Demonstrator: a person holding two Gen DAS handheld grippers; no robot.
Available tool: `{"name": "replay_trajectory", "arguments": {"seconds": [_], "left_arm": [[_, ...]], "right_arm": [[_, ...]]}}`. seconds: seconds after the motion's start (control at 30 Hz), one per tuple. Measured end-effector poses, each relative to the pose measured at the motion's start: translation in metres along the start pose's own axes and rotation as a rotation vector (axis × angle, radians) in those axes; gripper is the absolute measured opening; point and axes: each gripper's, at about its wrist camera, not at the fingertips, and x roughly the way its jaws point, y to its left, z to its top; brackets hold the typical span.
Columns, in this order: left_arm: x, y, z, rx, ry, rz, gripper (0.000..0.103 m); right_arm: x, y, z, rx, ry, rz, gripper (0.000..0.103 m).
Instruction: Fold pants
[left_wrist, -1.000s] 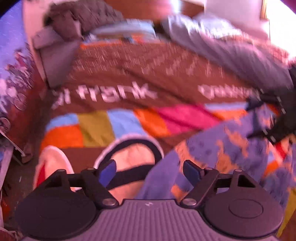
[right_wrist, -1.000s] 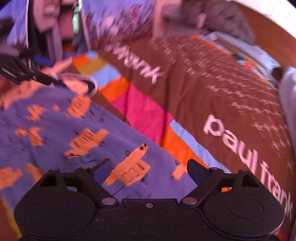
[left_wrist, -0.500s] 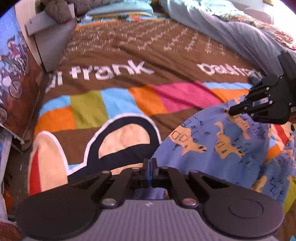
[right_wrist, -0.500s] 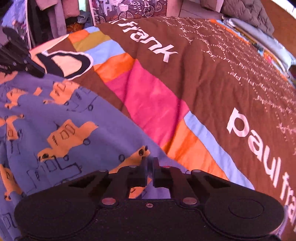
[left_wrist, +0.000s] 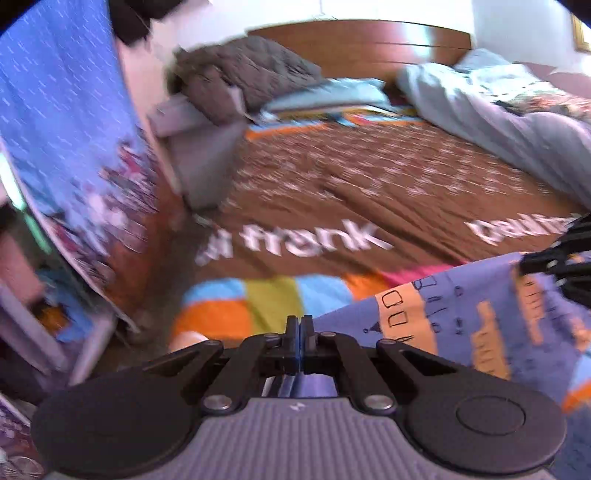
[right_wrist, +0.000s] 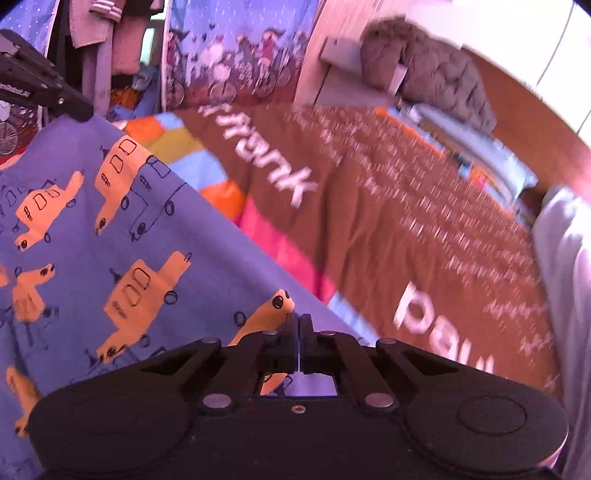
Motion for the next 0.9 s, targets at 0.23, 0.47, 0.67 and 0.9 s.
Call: {"name": "replay_trajectory", "arguments": {"seconds": [0.23,0.47,0.67,0.9], "left_arm": [[0.081,-0.007,0.001,-0.086,0.208,0.157,0.001],[0.016,0.022,-0.032,-0.191,0.108,0.121,0.082],[-0.063,0.024,-0.084,-0.108,0.140,0.086,0.087],[-0.090,-0.003,-0.088,0.004,0.124,0.075,0.092]], "right_arm": [[0.049,-0.006,0.023,0.114,0.010,-0.053,0.008],[0.001,-0.027,-0.025,0.212,0.013,-0.050,0.074],[-0.094,-0.024,-0.097,0.260,0.028,0.043,0.088],[-0.136,0.010,-0.129,0.240,0.059,0.034,0.088]]}}
